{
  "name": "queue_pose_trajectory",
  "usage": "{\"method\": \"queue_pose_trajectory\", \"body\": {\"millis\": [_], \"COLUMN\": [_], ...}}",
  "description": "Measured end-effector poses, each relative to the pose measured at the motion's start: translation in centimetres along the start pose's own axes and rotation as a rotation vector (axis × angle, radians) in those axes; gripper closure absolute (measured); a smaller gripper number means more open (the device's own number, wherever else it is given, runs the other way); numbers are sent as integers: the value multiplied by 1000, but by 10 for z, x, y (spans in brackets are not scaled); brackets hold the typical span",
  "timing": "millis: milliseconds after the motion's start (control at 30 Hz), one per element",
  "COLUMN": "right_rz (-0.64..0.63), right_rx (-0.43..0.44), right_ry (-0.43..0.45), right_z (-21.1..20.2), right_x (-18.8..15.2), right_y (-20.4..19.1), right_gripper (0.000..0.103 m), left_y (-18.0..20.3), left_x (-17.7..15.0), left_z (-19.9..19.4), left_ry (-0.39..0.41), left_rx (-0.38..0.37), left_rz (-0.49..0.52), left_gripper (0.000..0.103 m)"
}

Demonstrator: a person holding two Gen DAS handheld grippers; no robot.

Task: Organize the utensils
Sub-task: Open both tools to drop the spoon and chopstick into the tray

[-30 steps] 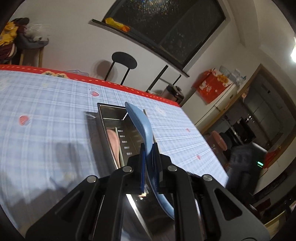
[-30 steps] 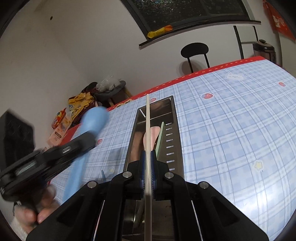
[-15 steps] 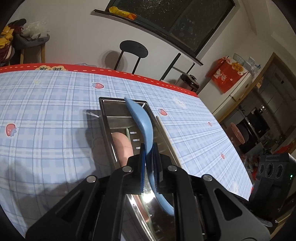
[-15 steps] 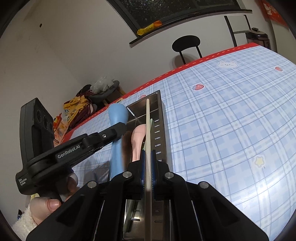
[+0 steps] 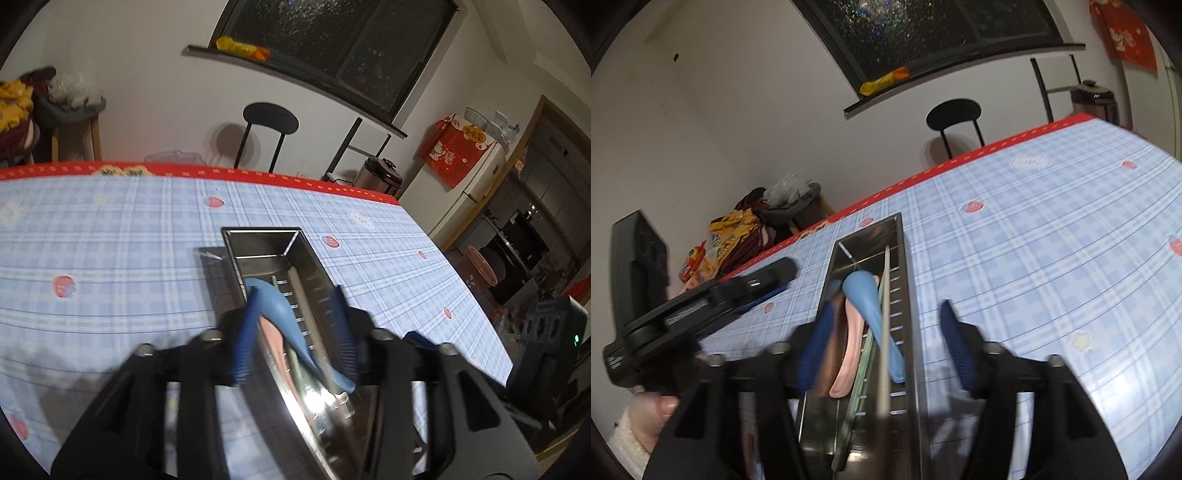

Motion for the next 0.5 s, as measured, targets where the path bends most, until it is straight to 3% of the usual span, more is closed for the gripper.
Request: {"method": "queue_pose_trajectory", "body": {"millis": [67, 133, 267, 333, 500], "right_rz": [-21, -47, -89, -120, -229], "right_rx": [-15, -28, -14, 0, 40], "right_ry": [13, 26, 35, 31, -27], "right_z": [-4, -10, -20, -26, -39], "right_x": [1, 2, -1, -6, -25], "right_y": [-2, -7, -17, -24, -48], "right_gripper": [23, 18, 17, 16, 14], "left_y": [1, 2, 2, -2, -16], "left_x": [-3, -6, -23, -34, -69], "left_z": [-15, -34, -81, -104, -158], "left_ry": [12, 33, 65, 71, 74], "left_rx": [18, 52, 102, 128, 168], "left_rz": [32, 63, 104, 105, 61], "left_gripper": [41, 19, 18, 11, 7]}}
Point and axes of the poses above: each gripper's, at about its wrist camera, not at the fingertips, and z roughly the way its jaws point, y to its right, x to its top, the point moved 6 cm from there along z, roughly the way its jaws point, and after that the axes turned 3 degrees about -x, right-handed, at the moved point
